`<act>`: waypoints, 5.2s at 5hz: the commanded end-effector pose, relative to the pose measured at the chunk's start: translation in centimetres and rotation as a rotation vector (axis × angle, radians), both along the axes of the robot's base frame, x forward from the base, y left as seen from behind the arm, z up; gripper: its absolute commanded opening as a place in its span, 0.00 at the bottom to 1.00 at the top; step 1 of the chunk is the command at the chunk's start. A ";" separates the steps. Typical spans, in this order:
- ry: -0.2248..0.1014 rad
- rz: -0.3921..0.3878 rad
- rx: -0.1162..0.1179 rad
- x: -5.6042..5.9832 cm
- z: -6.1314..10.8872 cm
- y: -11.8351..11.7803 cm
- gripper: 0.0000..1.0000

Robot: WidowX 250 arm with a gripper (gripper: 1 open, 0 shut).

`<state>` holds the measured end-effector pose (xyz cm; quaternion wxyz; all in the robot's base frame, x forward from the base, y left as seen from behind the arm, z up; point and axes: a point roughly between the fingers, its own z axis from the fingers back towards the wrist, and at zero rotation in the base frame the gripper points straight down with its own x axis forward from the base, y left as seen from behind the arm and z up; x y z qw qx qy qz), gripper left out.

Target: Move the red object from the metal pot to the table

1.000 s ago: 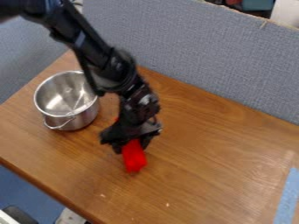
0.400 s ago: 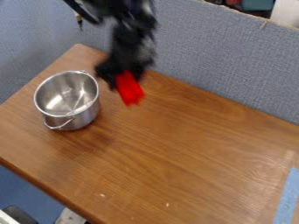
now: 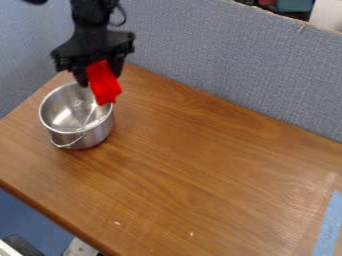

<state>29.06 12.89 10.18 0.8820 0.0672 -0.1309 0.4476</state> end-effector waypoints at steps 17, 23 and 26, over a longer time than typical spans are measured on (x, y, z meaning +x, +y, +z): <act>0.244 0.945 0.125 4.2 -0.8 9.0 0.00; 0.320 1.300 0.028 5.4 -9.5 3.6 0.00; 0.302 1.414 -0.012 4.3 -7.7 0.1 1.00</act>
